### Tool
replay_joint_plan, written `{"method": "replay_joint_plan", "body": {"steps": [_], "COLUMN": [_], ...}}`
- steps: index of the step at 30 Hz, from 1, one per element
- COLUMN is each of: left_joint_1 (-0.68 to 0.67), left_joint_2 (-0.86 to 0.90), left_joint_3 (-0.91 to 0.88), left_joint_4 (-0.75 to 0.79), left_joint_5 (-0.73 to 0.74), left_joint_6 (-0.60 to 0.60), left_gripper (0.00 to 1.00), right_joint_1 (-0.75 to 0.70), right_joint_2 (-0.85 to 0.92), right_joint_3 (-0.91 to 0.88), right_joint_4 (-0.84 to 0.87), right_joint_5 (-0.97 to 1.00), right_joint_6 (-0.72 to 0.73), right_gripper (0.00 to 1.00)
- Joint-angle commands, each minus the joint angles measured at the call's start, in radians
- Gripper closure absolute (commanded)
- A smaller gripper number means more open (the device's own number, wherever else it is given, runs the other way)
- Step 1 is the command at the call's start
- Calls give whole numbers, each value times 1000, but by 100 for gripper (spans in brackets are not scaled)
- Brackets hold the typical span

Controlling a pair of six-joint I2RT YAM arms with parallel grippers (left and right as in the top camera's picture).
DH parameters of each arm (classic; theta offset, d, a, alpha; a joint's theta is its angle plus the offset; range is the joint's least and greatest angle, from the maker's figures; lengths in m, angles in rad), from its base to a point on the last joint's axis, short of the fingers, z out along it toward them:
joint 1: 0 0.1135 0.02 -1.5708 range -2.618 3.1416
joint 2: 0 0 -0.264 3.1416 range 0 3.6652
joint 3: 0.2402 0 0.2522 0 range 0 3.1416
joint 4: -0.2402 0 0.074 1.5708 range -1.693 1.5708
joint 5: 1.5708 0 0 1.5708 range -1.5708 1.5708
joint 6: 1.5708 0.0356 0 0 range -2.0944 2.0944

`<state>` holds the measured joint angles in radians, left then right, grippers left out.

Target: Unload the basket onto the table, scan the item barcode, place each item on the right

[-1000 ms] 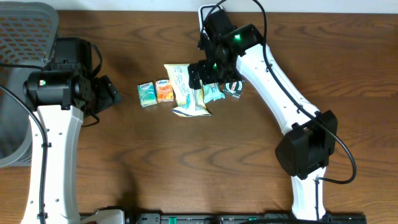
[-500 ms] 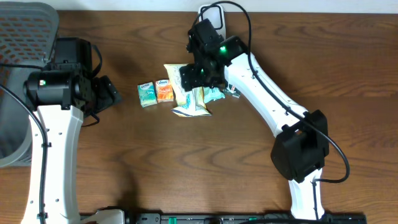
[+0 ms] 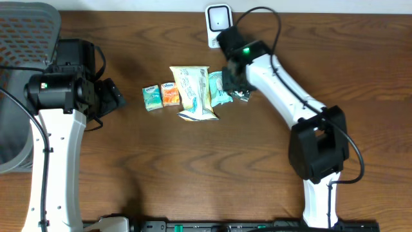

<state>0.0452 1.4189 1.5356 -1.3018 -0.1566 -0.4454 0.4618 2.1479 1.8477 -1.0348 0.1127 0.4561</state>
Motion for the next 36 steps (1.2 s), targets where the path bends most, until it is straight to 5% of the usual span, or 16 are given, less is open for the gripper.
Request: {"method": "replay_joint_plan", "body": {"steps": [1, 3, 7, 24, 36], "left_joint_1": [4, 4, 4, 4, 4], "left_joint_2": [5, 5, 5, 5, 5], "left_joint_3": [0, 0, 0, 0, 0], "left_joint_4": [-3, -3, -3, -3, -3], "left_joint_5": [-10, -10, -10, -10, -10], "left_joint_6": [-9, -9, -9, -9, -9], "left_gripper": [2, 2, 2, 2, 2], "right_joint_1": [-48, -66, -76, -50, -140], "right_joint_2": [-6, -2, 14, 177, 143], "right_joint_3": [-5, -5, -6, -7, 5], "right_joint_4": [13, 35, 98, 121, -119], "right_joint_5": [-71, -115, -194, -182, 58], "right_joint_6": [22, 22, 22, 29, 29], "right_gripper": [71, 84, 94, 99, 99]}}
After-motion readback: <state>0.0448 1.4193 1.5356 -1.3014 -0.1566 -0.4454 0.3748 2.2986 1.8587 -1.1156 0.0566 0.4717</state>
